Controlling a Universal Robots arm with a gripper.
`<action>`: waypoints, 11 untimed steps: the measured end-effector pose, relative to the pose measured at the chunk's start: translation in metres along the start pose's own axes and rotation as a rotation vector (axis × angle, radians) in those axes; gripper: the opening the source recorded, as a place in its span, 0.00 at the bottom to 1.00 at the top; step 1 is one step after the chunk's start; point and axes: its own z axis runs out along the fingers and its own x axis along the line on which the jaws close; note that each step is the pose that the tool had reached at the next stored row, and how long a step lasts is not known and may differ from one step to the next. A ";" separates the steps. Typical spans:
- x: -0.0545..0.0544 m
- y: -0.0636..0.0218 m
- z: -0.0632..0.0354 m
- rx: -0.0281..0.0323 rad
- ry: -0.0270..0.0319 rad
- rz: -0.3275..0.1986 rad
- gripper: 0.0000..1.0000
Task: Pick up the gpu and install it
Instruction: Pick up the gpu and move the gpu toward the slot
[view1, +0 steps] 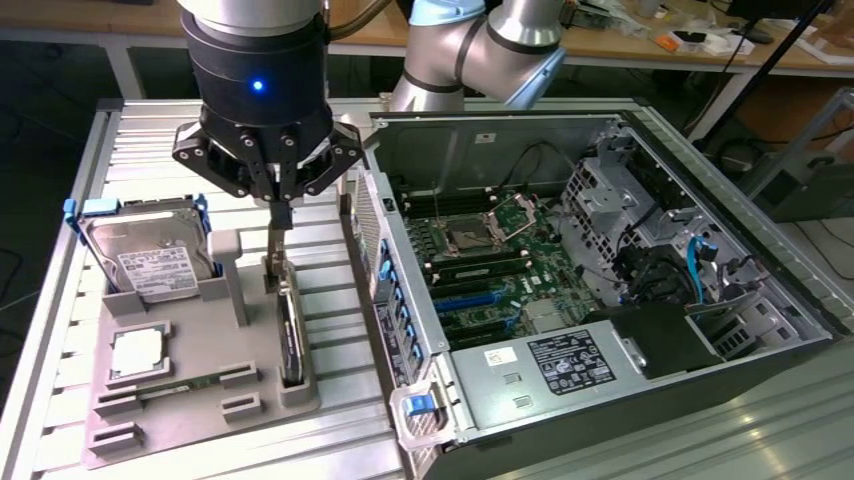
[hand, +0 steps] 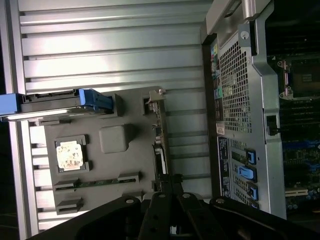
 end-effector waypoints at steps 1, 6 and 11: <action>0.000 0.0000 0.0000 0.0000 0.0000 0.000 0.11; 0.000 0.0000 0.0000 0.0000 0.0000 0.000 0.23; 0.000 0.0000 0.0000 0.0000 0.0000 0.000 0.54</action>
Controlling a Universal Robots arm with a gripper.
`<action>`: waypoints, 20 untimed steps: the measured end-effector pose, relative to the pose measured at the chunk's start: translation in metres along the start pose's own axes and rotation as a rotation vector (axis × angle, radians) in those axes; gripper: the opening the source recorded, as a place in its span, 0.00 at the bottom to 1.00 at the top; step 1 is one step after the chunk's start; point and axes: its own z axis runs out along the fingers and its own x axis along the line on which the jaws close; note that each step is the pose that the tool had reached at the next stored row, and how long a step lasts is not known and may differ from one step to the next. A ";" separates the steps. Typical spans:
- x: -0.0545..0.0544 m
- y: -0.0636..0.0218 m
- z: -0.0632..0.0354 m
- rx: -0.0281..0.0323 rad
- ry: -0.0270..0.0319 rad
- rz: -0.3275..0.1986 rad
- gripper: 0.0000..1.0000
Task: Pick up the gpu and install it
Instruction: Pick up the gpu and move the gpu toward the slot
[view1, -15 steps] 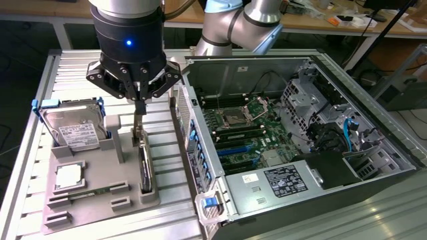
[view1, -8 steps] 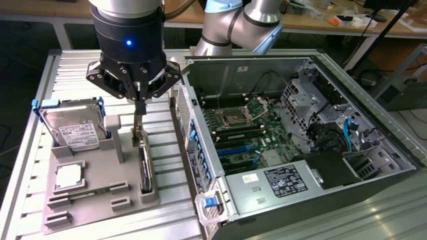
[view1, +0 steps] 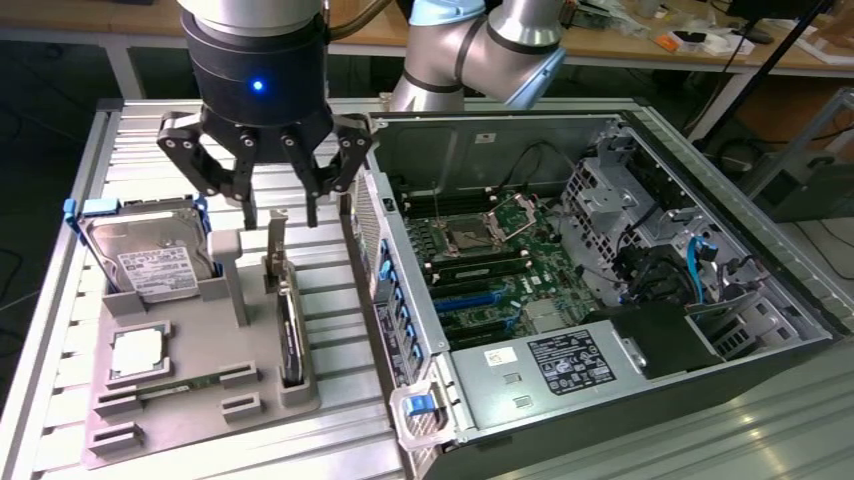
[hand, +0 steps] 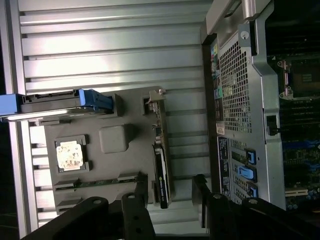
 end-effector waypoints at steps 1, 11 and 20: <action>0.000 0.0000 0.0000 0.0000 0.0000 0.000 0.54; 0.000 0.0000 0.0000 0.0000 0.0000 0.000 0.60; 0.000 -0.0001 0.0020 0.0000 0.0000 0.000 0.60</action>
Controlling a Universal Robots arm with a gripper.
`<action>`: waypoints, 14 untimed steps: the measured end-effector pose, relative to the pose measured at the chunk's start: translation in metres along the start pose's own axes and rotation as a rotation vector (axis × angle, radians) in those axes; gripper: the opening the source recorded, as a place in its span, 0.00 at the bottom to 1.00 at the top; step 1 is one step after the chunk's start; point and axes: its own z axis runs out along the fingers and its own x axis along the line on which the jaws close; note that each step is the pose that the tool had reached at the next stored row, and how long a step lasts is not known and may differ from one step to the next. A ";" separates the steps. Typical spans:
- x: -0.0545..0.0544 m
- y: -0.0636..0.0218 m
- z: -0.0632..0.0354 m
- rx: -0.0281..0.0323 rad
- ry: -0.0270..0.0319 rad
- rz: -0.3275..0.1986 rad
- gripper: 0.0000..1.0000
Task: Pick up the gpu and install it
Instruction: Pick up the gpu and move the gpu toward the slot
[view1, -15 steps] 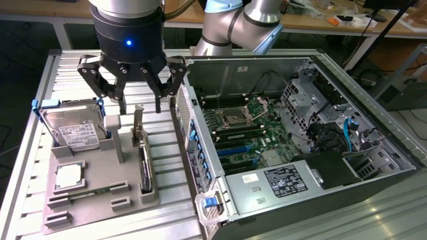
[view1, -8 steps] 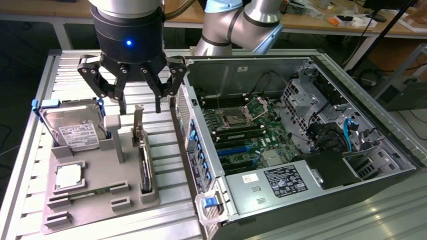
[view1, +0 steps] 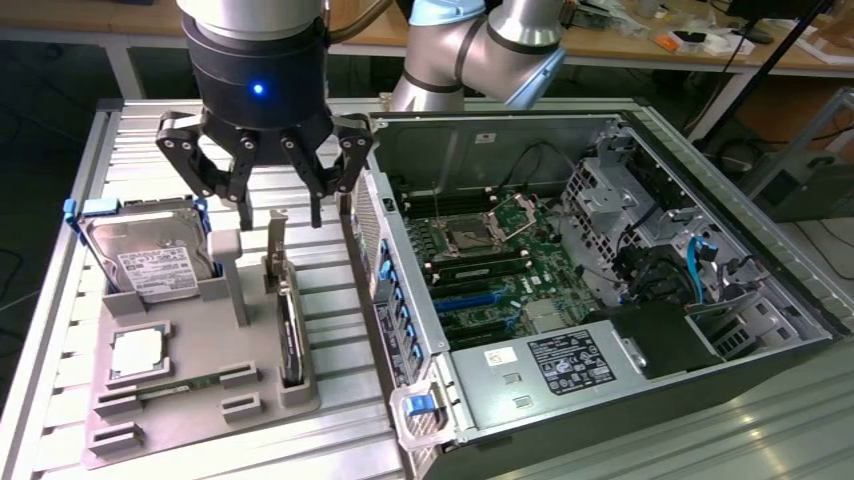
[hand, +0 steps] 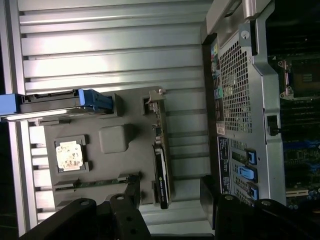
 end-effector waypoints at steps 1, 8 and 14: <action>0.000 0.0000 0.0010 0.0000 0.0000 0.000 0.60; 0.000 -0.0018 0.0064 0.0001 0.0001 0.000 0.60; 0.000 -0.0084 0.0109 -0.0002 -0.0001 0.000 0.60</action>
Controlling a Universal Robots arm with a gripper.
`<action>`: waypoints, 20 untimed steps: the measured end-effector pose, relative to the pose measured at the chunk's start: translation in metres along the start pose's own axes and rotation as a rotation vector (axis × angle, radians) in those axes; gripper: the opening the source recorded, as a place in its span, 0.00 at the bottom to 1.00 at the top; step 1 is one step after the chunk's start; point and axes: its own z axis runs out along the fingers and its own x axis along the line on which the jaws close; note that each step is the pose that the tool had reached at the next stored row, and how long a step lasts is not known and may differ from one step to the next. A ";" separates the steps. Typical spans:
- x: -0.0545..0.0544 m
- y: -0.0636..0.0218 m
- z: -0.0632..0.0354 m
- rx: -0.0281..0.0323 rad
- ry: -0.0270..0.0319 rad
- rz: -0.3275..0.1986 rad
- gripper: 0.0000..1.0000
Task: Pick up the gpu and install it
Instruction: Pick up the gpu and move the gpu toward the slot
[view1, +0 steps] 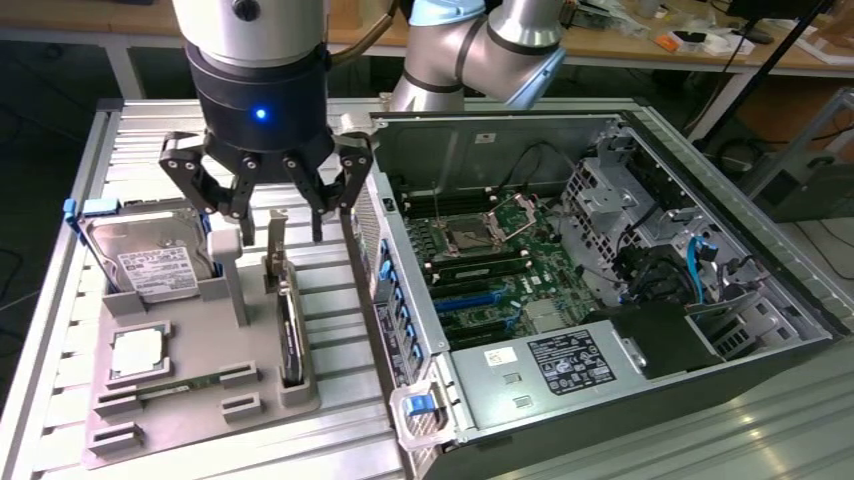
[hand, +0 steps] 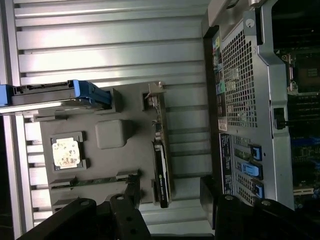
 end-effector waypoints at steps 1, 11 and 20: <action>0.000 -0.0007 0.0010 0.0001 0.0001 0.000 0.60; 0.000 -0.0071 0.0130 0.0000 0.0002 0.000 0.60; 0.000 -0.0145 0.0253 -0.0004 0.0009 0.000 0.60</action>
